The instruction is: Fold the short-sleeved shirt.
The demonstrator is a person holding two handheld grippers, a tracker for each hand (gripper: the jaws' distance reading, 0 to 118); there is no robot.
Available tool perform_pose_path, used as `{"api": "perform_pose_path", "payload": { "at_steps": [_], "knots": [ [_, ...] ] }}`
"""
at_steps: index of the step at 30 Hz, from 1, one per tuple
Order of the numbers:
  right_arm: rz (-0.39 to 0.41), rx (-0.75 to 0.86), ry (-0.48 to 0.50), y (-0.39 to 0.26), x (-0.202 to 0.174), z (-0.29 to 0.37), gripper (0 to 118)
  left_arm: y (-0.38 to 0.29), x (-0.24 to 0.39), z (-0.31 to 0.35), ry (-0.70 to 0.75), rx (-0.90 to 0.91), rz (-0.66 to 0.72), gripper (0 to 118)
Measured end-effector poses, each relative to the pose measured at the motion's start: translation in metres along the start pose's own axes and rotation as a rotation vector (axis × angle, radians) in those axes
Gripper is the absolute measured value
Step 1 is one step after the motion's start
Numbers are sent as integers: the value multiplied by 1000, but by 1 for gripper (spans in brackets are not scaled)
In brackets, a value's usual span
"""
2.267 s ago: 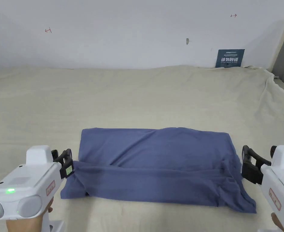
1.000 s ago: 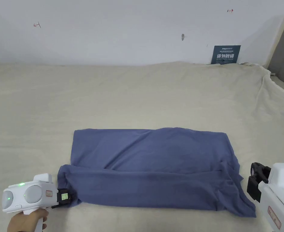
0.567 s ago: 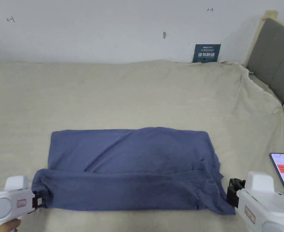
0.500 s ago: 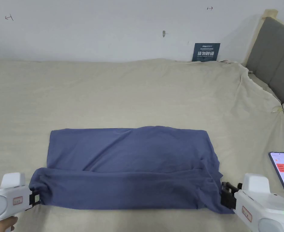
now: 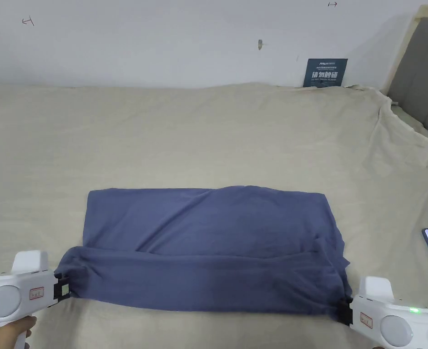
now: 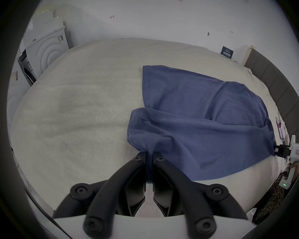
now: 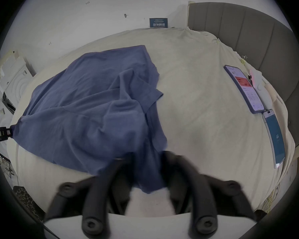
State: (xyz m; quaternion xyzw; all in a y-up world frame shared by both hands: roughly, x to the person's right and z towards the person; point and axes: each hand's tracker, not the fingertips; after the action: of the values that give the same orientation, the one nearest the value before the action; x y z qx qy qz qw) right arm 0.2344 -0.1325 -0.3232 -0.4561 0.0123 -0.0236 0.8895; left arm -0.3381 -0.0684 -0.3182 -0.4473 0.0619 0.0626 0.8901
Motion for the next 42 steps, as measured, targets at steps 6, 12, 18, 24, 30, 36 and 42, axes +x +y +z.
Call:
{"api": "perform_pose_path", "payload": {
  "at_steps": [6, 12, 18, 24, 30, 36, 42],
  "knots": [
    [-10, 93, 9, 4, 7, 39, 8, -10, -8, 14, 2, 11, 25, 5],
    [5, 126, 9, 1, 17, 72, 8, -25, -11, 34, 6, 25, 9, 4],
    [-45, 60, 35, -30, 23, 84, 8, -58, -17, 53, -12, 5, 11, 4],
    [-72, -20, -9, -61, 22, 59, 8, -84, -23, 28, 10, -57, 2, 4],
    [-51, -55, -49, -67, 13, 44, 8, -94, -22, 7, 38, -105, 5, 5],
    [-21, -20, -92, -57, 7, 65, 43, -80, -21, 21, 31, -134, 104, 34],
    [-25, 274, -51, -15, -5, 137, 74, -59, -6, 90, -101, 179, 135, 95]
  ]
}}
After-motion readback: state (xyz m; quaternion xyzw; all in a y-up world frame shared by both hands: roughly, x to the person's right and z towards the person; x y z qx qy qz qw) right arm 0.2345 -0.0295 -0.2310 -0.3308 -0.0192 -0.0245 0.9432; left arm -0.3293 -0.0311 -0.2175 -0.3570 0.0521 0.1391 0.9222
